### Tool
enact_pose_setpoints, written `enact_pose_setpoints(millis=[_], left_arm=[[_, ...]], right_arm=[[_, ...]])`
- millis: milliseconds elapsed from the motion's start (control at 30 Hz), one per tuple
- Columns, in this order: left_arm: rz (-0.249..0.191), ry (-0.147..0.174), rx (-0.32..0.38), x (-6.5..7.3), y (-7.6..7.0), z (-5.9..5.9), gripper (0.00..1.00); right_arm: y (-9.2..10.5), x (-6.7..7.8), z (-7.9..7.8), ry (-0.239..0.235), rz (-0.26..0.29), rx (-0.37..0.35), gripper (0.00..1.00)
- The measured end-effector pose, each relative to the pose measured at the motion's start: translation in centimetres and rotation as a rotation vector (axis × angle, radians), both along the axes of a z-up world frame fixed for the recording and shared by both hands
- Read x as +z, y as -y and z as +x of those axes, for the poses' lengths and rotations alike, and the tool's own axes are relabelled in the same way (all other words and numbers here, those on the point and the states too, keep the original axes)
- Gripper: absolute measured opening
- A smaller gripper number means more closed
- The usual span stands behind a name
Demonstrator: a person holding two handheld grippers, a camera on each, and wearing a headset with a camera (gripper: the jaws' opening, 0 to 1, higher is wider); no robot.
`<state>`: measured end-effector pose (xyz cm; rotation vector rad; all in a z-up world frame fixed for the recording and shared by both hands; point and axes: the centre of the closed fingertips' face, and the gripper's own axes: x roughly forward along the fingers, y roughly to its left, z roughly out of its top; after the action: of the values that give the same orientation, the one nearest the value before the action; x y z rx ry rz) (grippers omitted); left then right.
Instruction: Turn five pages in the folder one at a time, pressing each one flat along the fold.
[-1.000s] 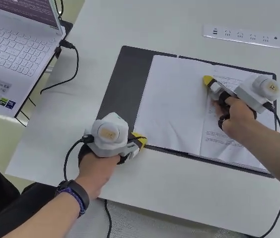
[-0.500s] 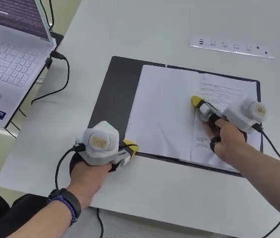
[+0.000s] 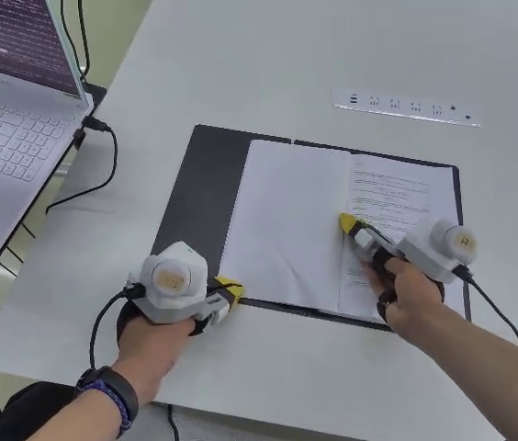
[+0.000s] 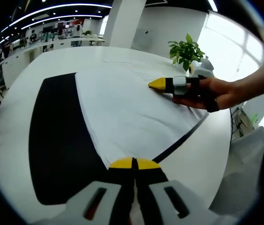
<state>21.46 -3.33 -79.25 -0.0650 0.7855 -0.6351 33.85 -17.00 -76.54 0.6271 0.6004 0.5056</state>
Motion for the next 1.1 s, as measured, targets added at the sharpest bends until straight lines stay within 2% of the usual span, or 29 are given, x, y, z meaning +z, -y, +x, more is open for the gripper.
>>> enact_pose_setpoints(millis=[333,1100], left_arm=[[-0.021,-0.003,0.014,0.0,0.0,0.0,0.0],[-0.017,0.0,0.003,0.1,0.1,0.0,0.0]], right_arm=[[0.1,-0.5,-2.4,-0.013,-0.014,0.021,0.0],[0.4,-1.6,-7.1,-0.031,-0.024,0.068,0.0]])
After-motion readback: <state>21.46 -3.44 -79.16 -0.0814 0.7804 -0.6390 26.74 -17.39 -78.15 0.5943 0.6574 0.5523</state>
